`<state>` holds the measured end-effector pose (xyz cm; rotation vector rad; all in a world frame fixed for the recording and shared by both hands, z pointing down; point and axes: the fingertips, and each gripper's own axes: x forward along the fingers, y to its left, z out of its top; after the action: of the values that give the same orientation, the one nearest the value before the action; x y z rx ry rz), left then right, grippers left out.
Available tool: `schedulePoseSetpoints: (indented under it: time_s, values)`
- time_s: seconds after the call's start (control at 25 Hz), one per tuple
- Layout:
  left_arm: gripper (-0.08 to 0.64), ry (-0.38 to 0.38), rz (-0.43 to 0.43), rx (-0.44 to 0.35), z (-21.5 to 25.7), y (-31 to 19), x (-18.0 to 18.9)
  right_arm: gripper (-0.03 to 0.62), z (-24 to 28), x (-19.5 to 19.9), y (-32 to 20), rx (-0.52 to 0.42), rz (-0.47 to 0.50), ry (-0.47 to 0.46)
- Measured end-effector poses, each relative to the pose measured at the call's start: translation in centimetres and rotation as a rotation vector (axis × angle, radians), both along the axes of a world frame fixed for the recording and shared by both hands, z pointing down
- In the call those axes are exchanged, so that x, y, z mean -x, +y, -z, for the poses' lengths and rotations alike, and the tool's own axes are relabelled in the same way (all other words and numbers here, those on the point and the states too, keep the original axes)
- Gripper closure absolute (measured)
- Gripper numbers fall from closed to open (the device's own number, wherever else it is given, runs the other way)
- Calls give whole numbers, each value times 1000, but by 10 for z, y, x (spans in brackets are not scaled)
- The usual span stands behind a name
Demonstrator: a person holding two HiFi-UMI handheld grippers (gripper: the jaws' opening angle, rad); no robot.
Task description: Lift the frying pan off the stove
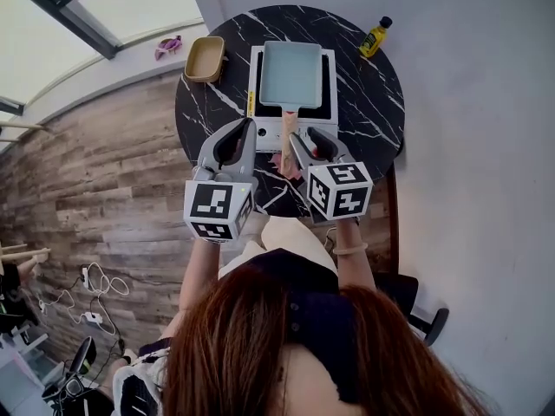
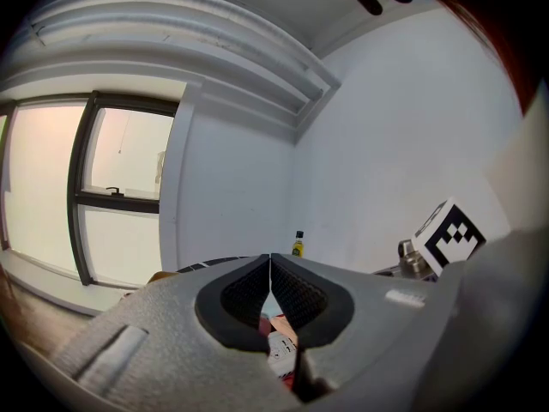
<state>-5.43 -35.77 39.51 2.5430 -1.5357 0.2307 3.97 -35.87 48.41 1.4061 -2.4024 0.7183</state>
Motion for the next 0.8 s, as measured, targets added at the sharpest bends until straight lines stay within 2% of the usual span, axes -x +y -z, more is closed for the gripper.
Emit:
schedulePoseSetpoints:
  time_s: [0.4,0.8]
  values:
    - [546,-16,1,36,-18,-22,-5,393,-43,3,-22,103,12,-28]
    - [546,-34,1,67,-30,-36,-9,349,-73,10,-35,220,26,-129]
